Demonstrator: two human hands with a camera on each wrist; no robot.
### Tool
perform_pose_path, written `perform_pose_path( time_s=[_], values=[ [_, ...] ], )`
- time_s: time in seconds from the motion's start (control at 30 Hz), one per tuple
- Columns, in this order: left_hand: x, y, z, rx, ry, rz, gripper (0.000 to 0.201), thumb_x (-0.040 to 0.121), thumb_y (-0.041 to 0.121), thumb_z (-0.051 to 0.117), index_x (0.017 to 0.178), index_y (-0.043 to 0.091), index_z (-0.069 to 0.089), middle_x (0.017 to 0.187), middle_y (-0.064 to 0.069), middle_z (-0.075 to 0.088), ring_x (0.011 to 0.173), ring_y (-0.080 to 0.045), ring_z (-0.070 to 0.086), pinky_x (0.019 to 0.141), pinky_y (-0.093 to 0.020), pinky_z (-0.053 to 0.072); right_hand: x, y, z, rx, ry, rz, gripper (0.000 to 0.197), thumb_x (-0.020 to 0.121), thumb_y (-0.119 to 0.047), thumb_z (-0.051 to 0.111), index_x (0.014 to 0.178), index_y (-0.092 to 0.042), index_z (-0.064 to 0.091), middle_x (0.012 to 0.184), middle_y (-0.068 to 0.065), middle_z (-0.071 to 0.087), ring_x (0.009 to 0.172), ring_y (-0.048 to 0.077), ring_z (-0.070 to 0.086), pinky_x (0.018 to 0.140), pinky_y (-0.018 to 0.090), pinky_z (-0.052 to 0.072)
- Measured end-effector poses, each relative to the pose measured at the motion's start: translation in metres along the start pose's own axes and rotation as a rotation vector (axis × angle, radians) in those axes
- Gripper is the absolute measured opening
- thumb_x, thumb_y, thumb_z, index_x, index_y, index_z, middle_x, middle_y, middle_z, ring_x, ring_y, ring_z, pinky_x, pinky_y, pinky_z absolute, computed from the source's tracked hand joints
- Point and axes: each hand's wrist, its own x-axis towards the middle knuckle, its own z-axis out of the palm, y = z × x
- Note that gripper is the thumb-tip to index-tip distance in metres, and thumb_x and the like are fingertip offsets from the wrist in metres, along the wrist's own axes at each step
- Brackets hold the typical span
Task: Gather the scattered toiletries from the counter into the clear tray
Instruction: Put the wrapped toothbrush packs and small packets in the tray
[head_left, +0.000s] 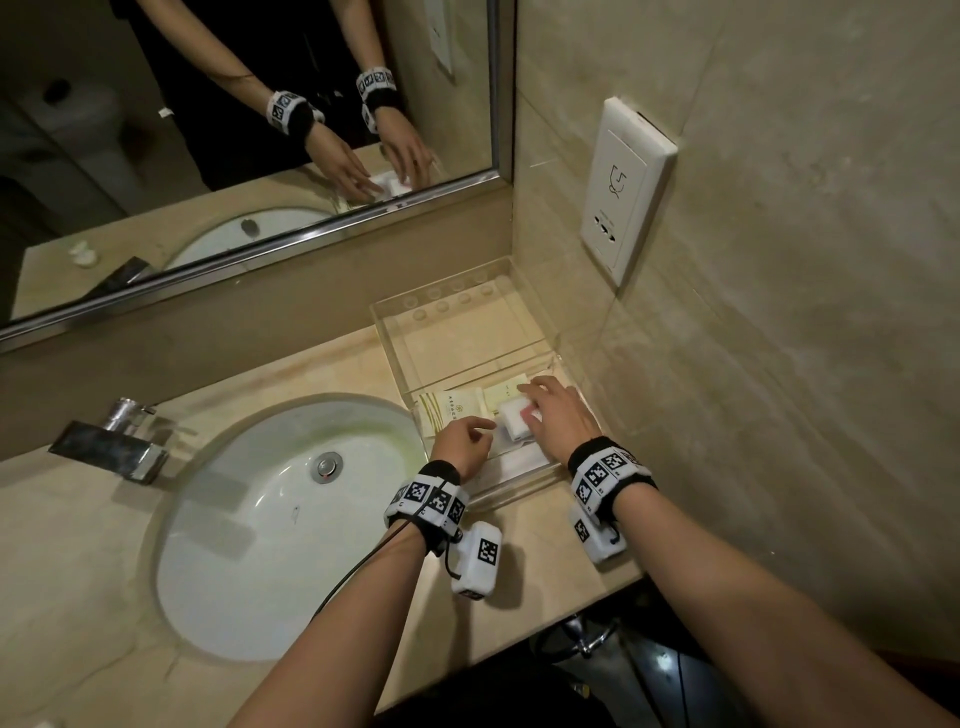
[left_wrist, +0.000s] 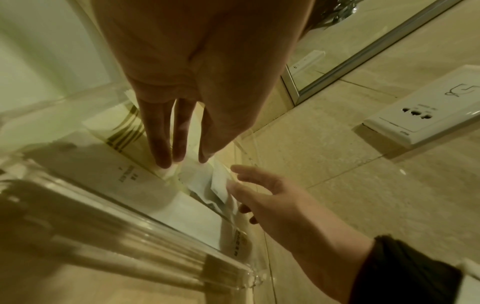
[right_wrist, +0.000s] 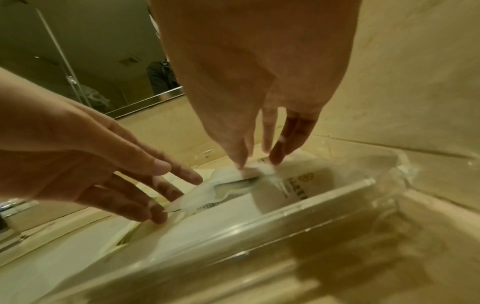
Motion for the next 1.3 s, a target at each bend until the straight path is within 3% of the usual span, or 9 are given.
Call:
perform_pose_path(
  time_s=[0.17, 0.37, 0.5, 0.57, 0.73, 0.93, 1.03, 1.17, 1.3],
  values=[
    [0.000, 0.000, 0.001, 0.004, 0.000, 0.006, 0.031, 0.096, 0.016, 0.051, 0.125, 0.013, 0.062, 0.117, -0.015, 0.066, 0.089, -0.022, 0.063, 0.077, -0.024, 0.048, 0.000, 0.005, 0.007, 0.015, -0.071, -0.005, 0.048, 0.096, -0.037, 0.052, 0.142, -0.021, 0.047, 0.147, 0.003, 0.044, 0.123, 0.029, 0.048, 0.100, 0.039, 0.044],
    [-0.002, 0.001, 0.000, 0.049, -0.009, 0.014, 0.031, 0.096, 0.016, 0.051, 0.125, 0.013, 0.062, 0.119, -0.014, 0.065, 0.104, -0.026, 0.063, 0.083, -0.025, 0.048, -0.005, 0.020, 0.009, 0.055, -0.043, 0.002, 0.046, 0.093, -0.032, 0.059, 0.137, -0.021, 0.052, 0.141, 0.005, 0.045, 0.119, 0.027, 0.051, 0.096, 0.039, 0.048],
    [-0.003, -0.009, -0.008, 0.289, 0.291, 0.188, 0.024, 0.094, 0.015, 0.052, 0.112, 0.014, 0.068, 0.118, -0.006, 0.060, 0.114, -0.024, 0.053, 0.093, -0.032, 0.046, -0.005, 0.026, 0.008, 0.059, -0.052, -0.003, 0.047, 0.092, -0.029, 0.061, 0.137, -0.022, 0.051, 0.141, 0.005, 0.045, 0.119, 0.027, 0.051, 0.097, 0.040, 0.049],
    [-0.002, -0.016, -0.015, 0.419, 0.355, 0.274, 0.029, 0.092, 0.012, 0.054, 0.119, 0.012, 0.063, 0.129, -0.006, 0.054, 0.124, -0.025, 0.045, 0.099, -0.036, 0.045, -0.005, 0.025, 0.007, 0.064, -0.048, 0.002, 0.047, 0.092, -0.030, 0.061, 0.138, -0.021, 0.051, 0.142, 0.005, 0.044, 0.120, 0.026, 0.051, 0.097, 0.040, 0.049],
    [-0.001, -0.033, -0.021, 0.601, 0.168, 0.238, 0.056, 0.093, 0.009, 0.053, 0.146, 0.014, 0.035, 0.158, -0.010, 0.024, 0.147, -0.028, 0.019, 0.117, -0.039, 0.027, -0.005, 0.019, 0.006, 0.064, -0.022, 0.003, 0.044, 0.093, -0.028, 0.061, 0.135, -0.017, 0.053, 0.141, 0.006, 0.044, 0.119, 0.026, 0.051, 0.094, 0.037, 0.048],
    [-0.004, -0.037, -0.014, 0.623, 0.196, 0.196, 0.056, 0.096, 0.018, 0.048, 0.149, 0.017, 0.029, 0.157, -0.015, 0.025, 0.144, -0.030, 0.026, 0.116, -0.039, 0.028, -0.004, 0.020, 0.004, 0.047, -0.029, 0.008, 0.045, 0.093, -0.028, 0.060, 0.136, -0.018, 0.052, 0.143, 0.007, 0.043, 0.120, 0.028, 0.050, 0.094, 0.038, 0.048],
    [-0.001, -0.036, -0.012, 0.672, 0.209, 0.283, 0.055, 0.099, 0.020, 0.044, 0.151, 0.023, 0.025, 0.159, -0.012, 0.021, 0.148, -0.028, 0.018, 0.121, -0.036, 0.016, -0.004, 0.022, 0.003, 0.055, -0.040, 0.008, 0.049, 0.091, -0.033, 0.063, 0.137, -0.020, 0.051, 0.143, 0.004, 0.043, 0.120, 0.026, 0.050, 0.095, 0.037, 0.047],
    [0.000, -0.040, -0.004, 0.718, 0.083, 0.249, 0.054, 0.103, 0.026, 0.035, 0.153, 0.030, 0.015, 0.163, -0.010, 0.001, 0.150, -0.030, 0.002, 0.118, -0.039, 0.026, -0.006, 0.020, 0.003, 0.056, -0.049, -0.060, 0.054, 0.085, -0.039, 0.069, 0.135, -0.025, 0.053, 0.139, -0.001, 0.047, 0.112, 0.022, 0.053, 0.093, 0.036, 0.048],
    [0.001, -0.041, 0.003, 0.711, 0.063, 0.209, 0.054, 0.104, 0.027, 0.028, 0.154, 0.029, 0.007, 0.162, -0.012, -0.008, 0.150, -0.031, -0.005, 0.118, -0.038, 0.024, -0.004, 0.009, 0.002, 0.026, -0.073, -0.185, 0.054, 0.087, -0.039, 0.067, 0.137, -0.022, 0.053, 0.138, 0.000, 0.054, 0.115, 0.023, 0.054, 0.102, 0.035, 0.040]
  ],
)
